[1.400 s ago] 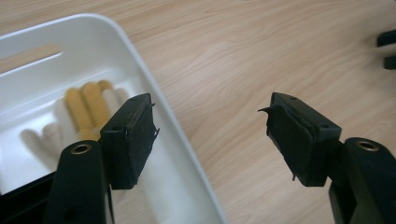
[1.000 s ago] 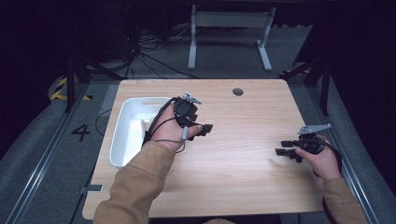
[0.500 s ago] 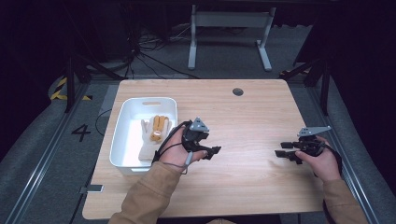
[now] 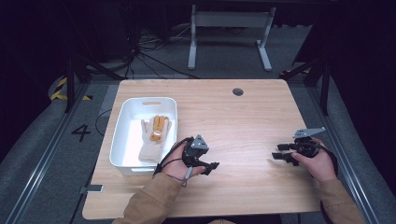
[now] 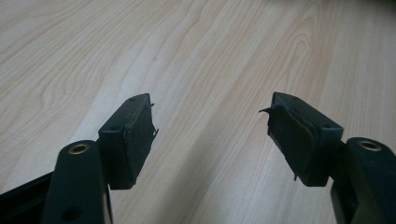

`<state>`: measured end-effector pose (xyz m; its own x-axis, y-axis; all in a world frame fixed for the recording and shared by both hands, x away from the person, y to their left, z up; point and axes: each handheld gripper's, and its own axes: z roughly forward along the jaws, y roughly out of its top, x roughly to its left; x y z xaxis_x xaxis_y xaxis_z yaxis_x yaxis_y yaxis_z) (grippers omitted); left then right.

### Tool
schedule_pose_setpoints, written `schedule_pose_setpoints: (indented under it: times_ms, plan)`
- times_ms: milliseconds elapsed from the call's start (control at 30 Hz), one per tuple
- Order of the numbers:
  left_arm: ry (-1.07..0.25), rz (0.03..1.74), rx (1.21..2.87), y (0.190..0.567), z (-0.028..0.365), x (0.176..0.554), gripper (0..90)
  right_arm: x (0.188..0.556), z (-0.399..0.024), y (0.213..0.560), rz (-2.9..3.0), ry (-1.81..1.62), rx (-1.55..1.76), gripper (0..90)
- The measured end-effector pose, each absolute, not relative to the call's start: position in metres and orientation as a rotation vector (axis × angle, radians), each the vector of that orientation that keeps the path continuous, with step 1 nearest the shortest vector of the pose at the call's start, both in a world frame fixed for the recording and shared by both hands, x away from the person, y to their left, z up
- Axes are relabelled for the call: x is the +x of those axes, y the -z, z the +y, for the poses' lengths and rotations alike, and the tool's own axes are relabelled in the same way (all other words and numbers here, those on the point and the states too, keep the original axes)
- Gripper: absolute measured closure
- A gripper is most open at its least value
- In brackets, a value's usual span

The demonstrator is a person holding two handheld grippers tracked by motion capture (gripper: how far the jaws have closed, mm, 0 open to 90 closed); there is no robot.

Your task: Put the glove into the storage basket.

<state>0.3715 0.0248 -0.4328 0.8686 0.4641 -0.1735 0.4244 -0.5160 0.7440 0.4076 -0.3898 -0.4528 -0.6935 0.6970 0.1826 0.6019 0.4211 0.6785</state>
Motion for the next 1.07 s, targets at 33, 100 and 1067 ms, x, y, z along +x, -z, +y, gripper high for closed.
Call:
schedule_pose_setpoints:
  times_ms: [33, 100, 1067]
  plan:
    - [-0.059, 0.64, 2.181, 0.433, 0.025, 0.371, 32.1, 0.408, -0.39, 0.453, 2.539, -1.131, 1.167, 42.0]
    - [-0.054, 0.623, 2.204, 0.44, 0.02, 0.369, 32.1, 0.408, -0.39, 0.453, 2.539, -1.133, 1.167, 41.8]
    - [-0.037, 0.612, 2.204, 0.466, 0.003, 0.363, 31.2, 0.409, -0.387, 0.452, 2.526, -1.148, 1.114, 41.7]
